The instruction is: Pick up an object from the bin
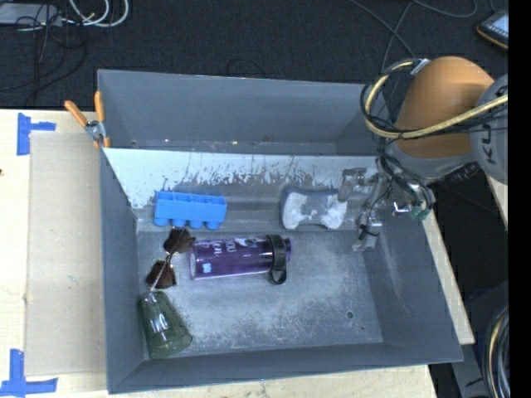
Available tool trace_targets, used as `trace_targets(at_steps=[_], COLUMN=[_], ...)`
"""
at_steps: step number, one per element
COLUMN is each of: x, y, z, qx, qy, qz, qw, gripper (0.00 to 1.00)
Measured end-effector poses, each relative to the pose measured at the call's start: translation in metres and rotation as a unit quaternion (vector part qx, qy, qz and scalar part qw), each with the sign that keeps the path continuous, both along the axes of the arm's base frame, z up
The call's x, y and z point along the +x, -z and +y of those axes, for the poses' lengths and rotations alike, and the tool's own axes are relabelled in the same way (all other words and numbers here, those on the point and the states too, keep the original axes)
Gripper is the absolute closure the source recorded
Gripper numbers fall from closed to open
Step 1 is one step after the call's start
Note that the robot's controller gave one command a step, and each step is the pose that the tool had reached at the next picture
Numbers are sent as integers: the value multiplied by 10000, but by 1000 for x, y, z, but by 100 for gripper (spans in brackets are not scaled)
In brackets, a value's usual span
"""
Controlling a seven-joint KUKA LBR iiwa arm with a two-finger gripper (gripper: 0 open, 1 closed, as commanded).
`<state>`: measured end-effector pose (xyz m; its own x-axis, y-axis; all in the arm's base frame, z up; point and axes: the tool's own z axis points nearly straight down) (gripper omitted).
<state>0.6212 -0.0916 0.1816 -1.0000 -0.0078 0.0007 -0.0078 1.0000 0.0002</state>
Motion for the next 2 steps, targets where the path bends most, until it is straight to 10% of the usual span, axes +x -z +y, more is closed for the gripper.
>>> trace_targets(at_steps=[2], x=[-24], y=[38], z=[-41], qx=[4], qy=[327], qz=[-4], qw=[9995], gripper=[0])
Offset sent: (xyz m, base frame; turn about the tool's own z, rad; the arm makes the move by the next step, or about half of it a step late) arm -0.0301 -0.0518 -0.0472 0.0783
